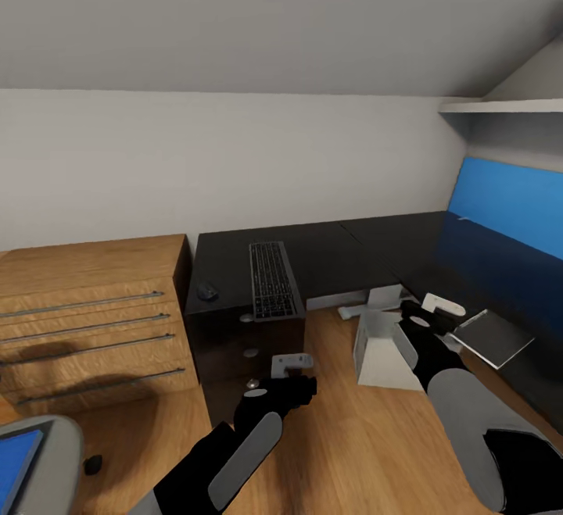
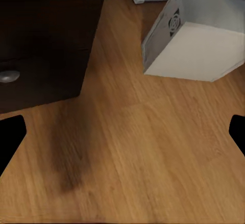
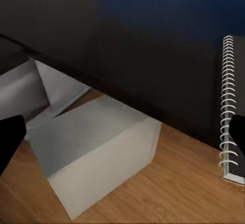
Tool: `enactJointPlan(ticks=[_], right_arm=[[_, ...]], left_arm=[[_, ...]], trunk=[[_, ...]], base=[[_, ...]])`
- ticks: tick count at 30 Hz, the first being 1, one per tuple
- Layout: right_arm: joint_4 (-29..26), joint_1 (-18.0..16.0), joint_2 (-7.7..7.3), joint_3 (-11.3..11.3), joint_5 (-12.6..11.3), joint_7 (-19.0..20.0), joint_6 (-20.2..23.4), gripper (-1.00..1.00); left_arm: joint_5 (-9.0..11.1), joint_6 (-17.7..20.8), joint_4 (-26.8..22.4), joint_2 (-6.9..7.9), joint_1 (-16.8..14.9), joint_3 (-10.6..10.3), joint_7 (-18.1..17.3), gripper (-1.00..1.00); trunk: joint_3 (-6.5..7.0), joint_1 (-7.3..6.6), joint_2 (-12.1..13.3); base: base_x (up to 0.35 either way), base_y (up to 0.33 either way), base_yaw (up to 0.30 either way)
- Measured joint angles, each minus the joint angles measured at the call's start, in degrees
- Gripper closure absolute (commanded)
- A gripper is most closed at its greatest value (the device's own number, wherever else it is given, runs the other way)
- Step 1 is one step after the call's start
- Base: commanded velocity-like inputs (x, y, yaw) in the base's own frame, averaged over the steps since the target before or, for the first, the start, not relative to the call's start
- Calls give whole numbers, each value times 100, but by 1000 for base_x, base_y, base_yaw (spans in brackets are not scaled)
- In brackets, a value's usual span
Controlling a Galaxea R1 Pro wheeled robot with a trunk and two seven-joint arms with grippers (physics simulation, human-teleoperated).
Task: In the bedroom, organize the workspace by keeping the computer under the desk, ensuring the monitor is on the desk, placing the keyboard on the desk next to the monitor, placing the mouse on the desk next to the keyboard, moving the folder from the swivel chair onto the desk next to the mouse, stacking the notebook on top of the folder with the pen on top of the notebook, and positioning the swivel chair next to the desk.
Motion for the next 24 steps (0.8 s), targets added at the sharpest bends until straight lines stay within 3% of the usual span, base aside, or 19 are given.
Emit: enactJointPlan(ticks=[13,17,18,23,24], right_arm=[[8,145,256,10,253,-127,-177,-100],[18,182,375,15,563,-322,-179,-100],[20,190,418,36,750,-404,-178,-100],[24,228,546,53,1256,-538,-174,-100],[62,325,656,54,1753,-708,-173,-100]], left_arm=[[-12,-2,17,-5,0,15,33,-100],[-13,-2,17,-3,0,15,34,-100],[-14,-2,17,-3,0,15,34,-100],[-14,-2,17,-3,0,22,34,-100],[-15,-1,13,6,-1,30,34,-100]], trunk=[[-234,286,-521],[-306,374,-682],[-323,395,-722],[-413,505,-923],[-432,528,-963]], base=[[0,0,0],[0,0,0],[0,0,0],[0,0,0],[0,0,0]])
